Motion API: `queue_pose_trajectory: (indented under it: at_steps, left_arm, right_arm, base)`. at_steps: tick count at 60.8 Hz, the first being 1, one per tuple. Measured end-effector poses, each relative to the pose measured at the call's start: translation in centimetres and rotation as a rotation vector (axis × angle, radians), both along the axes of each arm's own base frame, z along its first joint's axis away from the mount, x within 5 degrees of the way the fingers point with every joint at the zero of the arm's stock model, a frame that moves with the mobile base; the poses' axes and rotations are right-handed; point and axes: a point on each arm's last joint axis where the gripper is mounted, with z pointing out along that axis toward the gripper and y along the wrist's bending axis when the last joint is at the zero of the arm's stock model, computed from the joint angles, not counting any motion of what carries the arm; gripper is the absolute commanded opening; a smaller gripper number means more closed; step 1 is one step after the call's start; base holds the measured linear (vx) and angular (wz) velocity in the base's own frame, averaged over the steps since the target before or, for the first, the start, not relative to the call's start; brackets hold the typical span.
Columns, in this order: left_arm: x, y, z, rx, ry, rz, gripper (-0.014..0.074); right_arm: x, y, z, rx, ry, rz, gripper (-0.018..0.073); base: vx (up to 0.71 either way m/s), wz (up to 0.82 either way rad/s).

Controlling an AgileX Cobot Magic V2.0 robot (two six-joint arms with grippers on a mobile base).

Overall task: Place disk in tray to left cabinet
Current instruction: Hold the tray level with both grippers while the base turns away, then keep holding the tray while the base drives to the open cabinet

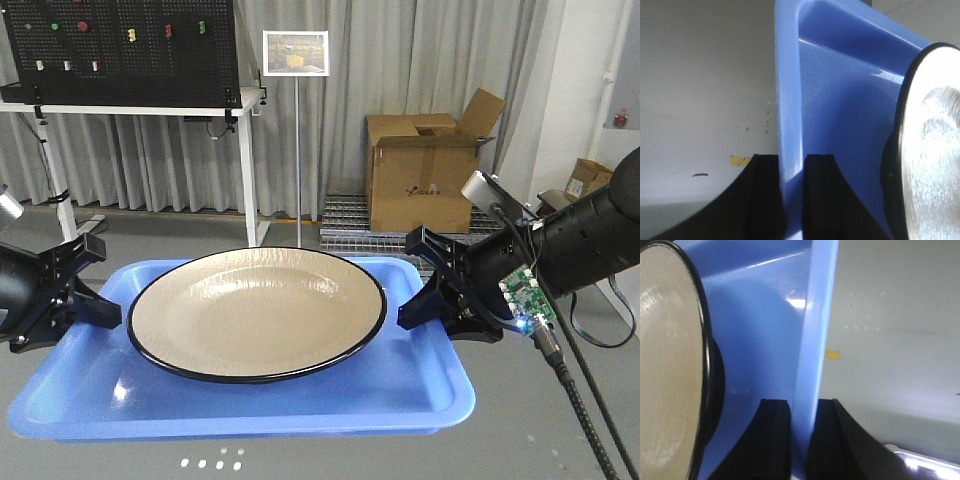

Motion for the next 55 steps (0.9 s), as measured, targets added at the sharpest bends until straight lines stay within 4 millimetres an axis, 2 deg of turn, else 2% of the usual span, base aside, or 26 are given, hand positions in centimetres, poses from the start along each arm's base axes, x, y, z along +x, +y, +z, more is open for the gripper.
queue_pose_trajectory:
  at_steps: [55]
  left_arm:
    - [0.00,0.00,0.00,0.000,0.000,0.000,0.0000]
  right_arm:
    - [0.00,0.00,0.00,0.000,0.000,0.000,-0.0003]
  base:
    - [0.61,-0.05]
